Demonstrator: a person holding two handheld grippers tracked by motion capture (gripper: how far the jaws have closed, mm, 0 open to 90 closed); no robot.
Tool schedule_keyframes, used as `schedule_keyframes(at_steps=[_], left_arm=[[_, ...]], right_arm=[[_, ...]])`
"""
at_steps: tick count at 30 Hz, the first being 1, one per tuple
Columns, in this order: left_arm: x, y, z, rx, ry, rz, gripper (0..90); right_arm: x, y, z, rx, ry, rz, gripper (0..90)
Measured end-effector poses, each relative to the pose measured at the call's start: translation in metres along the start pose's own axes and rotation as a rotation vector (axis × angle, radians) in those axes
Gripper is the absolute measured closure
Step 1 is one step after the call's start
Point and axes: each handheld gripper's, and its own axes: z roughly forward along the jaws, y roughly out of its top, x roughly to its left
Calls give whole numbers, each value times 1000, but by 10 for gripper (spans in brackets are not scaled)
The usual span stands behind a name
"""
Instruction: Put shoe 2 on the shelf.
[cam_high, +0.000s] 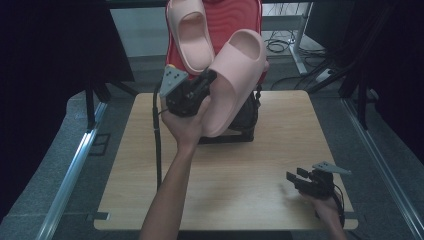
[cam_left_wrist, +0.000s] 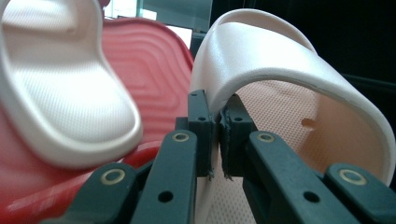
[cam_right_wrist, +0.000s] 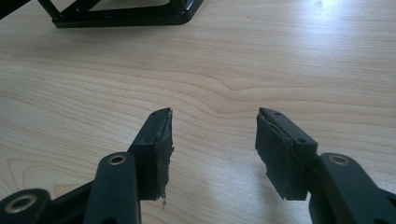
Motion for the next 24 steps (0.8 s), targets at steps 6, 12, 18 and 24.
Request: schedule_keyframes(at_steps=[6, 12, 18, 24], left_arm=[[3, 15, 24, 4, 35, 4, 847], [8, 24, 54, 14, 69, -10, 847], [13, 39, 85, 31, 117, -29, 847], [17, 47, 110, 49, 163, -30, 847]], right_arm=[[-2, -1, -3, -9, -5, 6, 462], [-2, -2, -1, -5, 0, 3, 462], [-7, -2, -6, -17, -3, 21, 462], [-6, -2, -5, -19, 4, 16, 462]])
